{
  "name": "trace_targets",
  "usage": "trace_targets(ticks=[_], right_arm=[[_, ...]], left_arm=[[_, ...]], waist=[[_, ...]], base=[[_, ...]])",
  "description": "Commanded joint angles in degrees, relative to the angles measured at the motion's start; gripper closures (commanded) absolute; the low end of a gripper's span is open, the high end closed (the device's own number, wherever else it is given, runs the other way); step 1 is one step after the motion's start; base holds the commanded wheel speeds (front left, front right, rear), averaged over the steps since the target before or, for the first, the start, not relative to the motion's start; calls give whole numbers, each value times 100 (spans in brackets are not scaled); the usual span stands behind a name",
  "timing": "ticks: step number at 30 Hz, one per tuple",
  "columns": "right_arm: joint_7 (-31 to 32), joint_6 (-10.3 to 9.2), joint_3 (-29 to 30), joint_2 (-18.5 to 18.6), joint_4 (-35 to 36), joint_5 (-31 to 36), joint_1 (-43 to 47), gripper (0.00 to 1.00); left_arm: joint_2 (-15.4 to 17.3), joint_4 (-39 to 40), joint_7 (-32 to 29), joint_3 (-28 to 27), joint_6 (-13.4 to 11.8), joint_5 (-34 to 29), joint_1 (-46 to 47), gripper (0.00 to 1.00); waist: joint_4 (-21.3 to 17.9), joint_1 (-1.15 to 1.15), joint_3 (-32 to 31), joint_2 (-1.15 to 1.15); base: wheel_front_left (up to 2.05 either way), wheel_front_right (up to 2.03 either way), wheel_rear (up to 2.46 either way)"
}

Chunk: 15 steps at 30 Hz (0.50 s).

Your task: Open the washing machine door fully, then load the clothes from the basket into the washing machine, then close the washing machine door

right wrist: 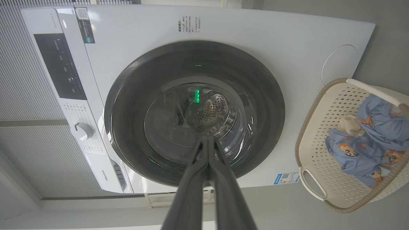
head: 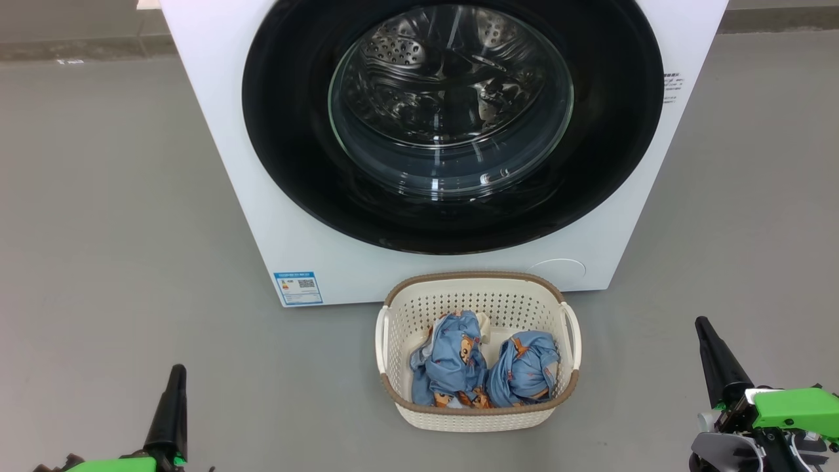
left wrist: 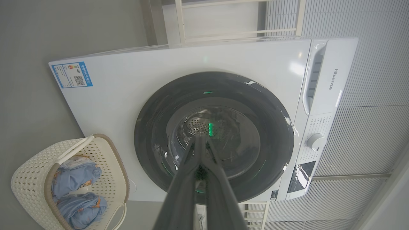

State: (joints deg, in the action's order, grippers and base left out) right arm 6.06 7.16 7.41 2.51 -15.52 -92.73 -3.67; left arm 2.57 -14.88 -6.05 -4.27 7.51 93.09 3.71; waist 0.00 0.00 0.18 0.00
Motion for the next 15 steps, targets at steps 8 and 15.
trace_targets(ticks=[8, 15], right_arm=[[30, 33, -105, 52, 150, 43, -250, 100], [31, 33, -103, 51, 150, 45, -250, 100]], left_arm=[[52, 85, -24, -201, -2, -73, 245, 100], [50, 85, -27, -204, -2, -75, 246, 100]], waist=[[0, 0, 0, 0], [0, 0, 0, 0]], base=[[0, 0, 0], [0, 0, 0]])
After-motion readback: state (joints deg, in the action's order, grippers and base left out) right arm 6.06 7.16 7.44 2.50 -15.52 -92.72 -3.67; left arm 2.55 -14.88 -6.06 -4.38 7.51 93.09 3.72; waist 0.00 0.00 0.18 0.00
